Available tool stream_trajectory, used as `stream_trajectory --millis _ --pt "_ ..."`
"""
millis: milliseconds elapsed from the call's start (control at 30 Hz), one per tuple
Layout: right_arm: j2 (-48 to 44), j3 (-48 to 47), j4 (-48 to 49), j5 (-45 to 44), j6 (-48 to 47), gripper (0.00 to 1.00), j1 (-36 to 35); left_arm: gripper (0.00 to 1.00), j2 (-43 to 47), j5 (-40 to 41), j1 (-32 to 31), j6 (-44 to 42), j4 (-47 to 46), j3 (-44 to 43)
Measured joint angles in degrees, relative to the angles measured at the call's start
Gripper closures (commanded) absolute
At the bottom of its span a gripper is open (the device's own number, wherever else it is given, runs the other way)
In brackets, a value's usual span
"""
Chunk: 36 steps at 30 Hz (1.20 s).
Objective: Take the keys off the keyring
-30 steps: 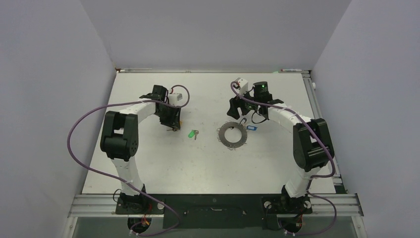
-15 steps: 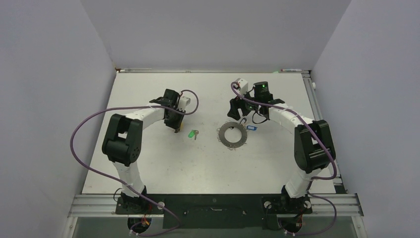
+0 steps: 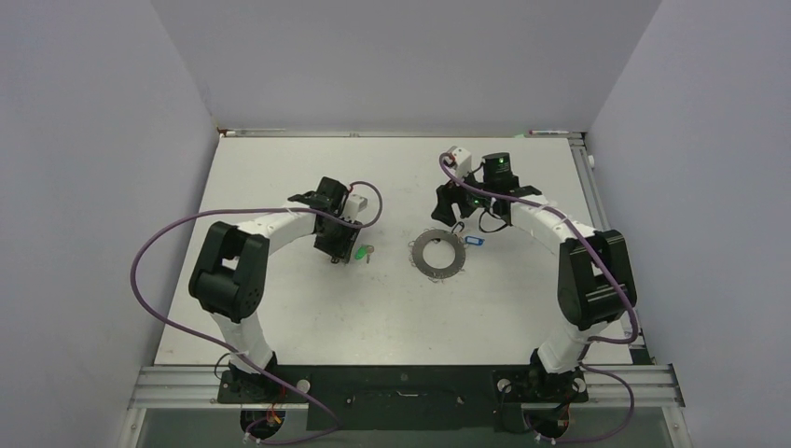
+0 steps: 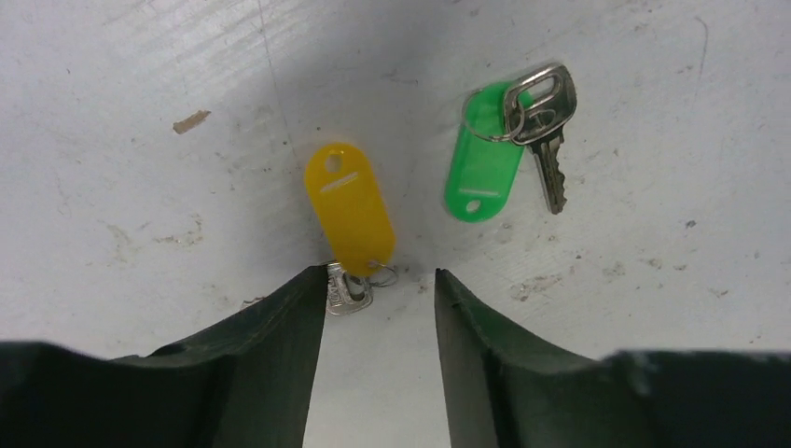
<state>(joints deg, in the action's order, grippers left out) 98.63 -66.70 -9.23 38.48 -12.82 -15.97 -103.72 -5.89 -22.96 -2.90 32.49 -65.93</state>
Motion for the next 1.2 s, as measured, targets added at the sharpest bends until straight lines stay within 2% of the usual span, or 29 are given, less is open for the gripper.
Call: stream_trajectory --millis 67,133,167,233,333,633,733,900,1000,1200 --pt "-0.87 0.0 -0.46 0.42 -0.02 0.19 0.26 0.24 0.57 -0.81 0.2 0.31 1.38 -0.22" --pt "-1.92 0.0 -0.85 1.03 -0.07 0.08 0.63 0.02 2.12 -1.86 0.63 0.63 2.73 -0.59" --pt "-2.62 0.0 -0.98 1.42 -0.07 0.03 1.01 0.03 3.41 -2.49 1.05 0.79 3.34 -1.01" --pt "-3.93 0.0 -1.07 2.27 -0.13 0.1 2.1 0.04 6.05 -4.0 2.23 1.09 4.57 -2.91" --pt "-6.25 0.0 -1.05 3.52 0.02 0.1 4.52 0.04 8.85 -6.67 4.94 1.42 5.88 -8.63" --pt "-8.55 -5.05 -3.56 4.52 1.6 0.1 13.62 0.04 6.1 -15.76 17.92 2.82 15.3 -38.05" --pt "-8.55 -6.34 -4.11 4.57 2.25 0.1 19.04 0.04 4.42 -16.87 23.04 3.26 17.44 -43.34" --pt "-8.55 -5.07 -4.48 3.1 2.8 0.1 27.8 0.04 3.5 -13.97 31.61 3.58 19.98 -41.94" --pt "-8.55 -0.39 -4.09 1.97 1.68 0.1 31.17 0.04 4.5 -10.16 33.86 1.73 18.88 -34.6" --pt "-8.52 7.82 -5.07 0.11 -0.04 0.1 33.62 0.04 4.76 -5.07 34.32 -1.14 18.12 -19.45"
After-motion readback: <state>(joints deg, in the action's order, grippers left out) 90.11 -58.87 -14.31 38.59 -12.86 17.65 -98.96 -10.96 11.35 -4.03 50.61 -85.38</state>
